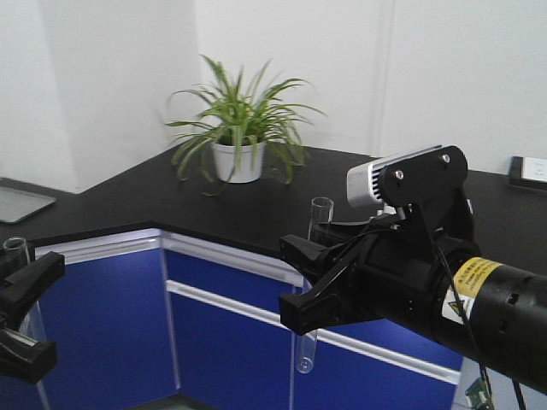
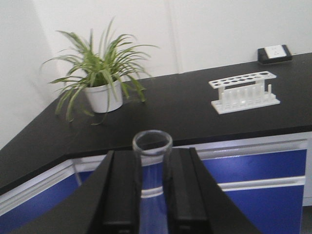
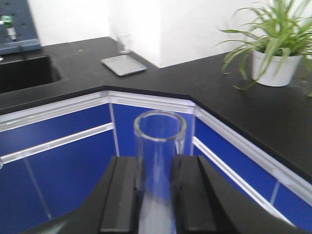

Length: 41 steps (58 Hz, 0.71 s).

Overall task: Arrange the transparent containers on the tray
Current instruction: 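Drive the base to the counter with the yellow tray, holding both tubes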

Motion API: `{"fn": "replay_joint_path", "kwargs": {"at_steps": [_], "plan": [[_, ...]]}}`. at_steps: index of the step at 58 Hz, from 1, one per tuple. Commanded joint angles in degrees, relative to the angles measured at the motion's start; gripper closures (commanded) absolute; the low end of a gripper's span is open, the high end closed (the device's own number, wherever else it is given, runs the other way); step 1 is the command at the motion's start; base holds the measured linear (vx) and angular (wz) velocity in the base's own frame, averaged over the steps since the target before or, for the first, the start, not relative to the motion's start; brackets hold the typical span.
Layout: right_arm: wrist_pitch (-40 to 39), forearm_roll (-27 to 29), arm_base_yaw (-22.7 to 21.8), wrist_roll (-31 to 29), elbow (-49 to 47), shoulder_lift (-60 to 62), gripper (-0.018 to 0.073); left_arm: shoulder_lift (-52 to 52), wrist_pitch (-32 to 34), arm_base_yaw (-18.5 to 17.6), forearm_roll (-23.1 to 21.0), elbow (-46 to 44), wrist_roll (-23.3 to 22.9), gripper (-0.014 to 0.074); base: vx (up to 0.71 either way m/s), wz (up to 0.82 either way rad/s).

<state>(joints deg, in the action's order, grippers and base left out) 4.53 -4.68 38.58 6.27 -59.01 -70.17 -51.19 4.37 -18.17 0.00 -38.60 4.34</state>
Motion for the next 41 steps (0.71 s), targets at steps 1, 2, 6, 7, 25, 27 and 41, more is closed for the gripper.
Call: {"fn": "replay_joint_path", "kwargs": {"at_steps": [1,2,6,7,25,27,41], "plan": [[-4.83,-0.32,-0.29,-0.51,-2.21,1.72,0.0568,0.63,5.03,-0.11,-0.54,-2.18,-0.21,0.0603,-0.24,0.38],[-4.83,-0.32,-0.29,-0.51,-2.21,1.72,0.0568,0.63,5.03,-0.11,-0.54,-2.18,-0.21,0.0603,-0.23,0.39],[-3.81,-0.32,-0.29,-0.51,-2.21,1.72,0.0568,0.63,5.03,-0.11,-0.54,-2.18,-0.21,0.0603,-0.22,0.4],[-3.69,-0.32,-0.29,-0.51,-2.21,1.72,0.0568,0.63,5.03,-0.11,-0.54,-2.18,-0.21,0.0603,-0.22,0.41],[-3.42,-0.32,-0.29,-0.51,-2.21,1.72,0.0568,0.63,5.03,-0.11,-0.54,-2.18,-0.21,0.0603,-0.17,0.41],[-3.42,-0.32,-0.29,-0.51,-2.21,1.72,0.0568,0.63,5.03,-0.11,-0.54,-2.18,-0.21,0.0603,-0.11,0.39],[-3.42,-0.32,-0.29,-0.51,-2.21,1.72,0.0568,0.63,5.03,-0.11,-0.54,-2.18,-0.21,0.0603,-0.08,0.38]]}}
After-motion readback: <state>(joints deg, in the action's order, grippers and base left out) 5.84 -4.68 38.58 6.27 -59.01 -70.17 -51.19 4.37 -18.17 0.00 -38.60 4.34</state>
